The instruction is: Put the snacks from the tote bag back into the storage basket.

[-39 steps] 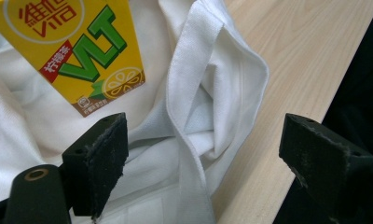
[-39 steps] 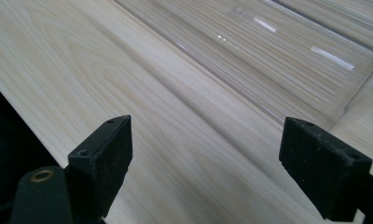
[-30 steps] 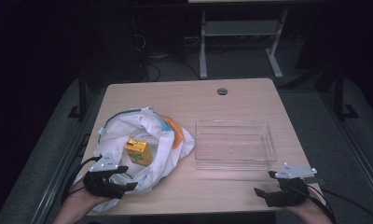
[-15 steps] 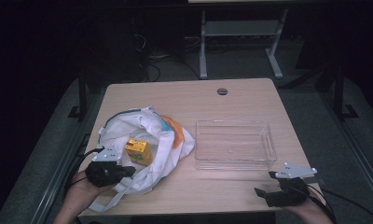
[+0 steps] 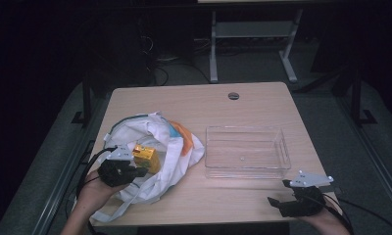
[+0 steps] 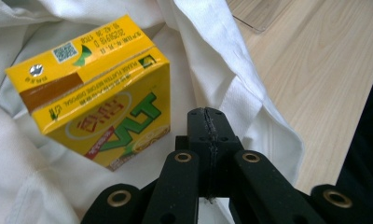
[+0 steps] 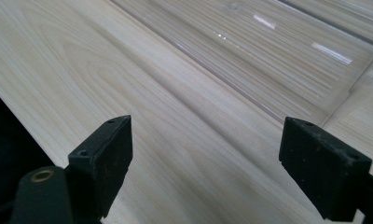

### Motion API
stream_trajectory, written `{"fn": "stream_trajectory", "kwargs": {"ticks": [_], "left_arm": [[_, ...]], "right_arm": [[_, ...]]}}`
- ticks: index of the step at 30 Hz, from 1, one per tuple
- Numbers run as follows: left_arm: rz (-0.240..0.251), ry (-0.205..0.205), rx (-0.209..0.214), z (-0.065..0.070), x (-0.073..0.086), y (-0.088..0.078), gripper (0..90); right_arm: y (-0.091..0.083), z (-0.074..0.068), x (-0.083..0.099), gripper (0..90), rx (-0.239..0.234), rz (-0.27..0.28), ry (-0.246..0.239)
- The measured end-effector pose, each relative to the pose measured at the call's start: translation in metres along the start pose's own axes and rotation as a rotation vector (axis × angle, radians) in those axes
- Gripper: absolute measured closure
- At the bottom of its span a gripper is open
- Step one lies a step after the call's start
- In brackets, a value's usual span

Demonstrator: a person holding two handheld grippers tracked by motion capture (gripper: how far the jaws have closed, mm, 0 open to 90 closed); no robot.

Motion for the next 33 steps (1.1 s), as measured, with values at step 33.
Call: {"fn": "stream_trajectory", "kwargs": {"ticks": [33], "left_arm": [[0.037, -0.026, -0.048, -0.016, 0.001, 0.021, 89.9]], "right_arm": [[0.0, -0.001, 0.0, 17.3, 0.0, -0.01, -0.012]]}}
Point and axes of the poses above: each handheld gripper's, and its own axes: y roughly forward along the jaws, x roughly out of its underside, z roughly to its right, the point moved 7 cm from there along y, roughly forward along the jaws, and after that the axes turned 14 degrees about z, right-handed, at the moved point
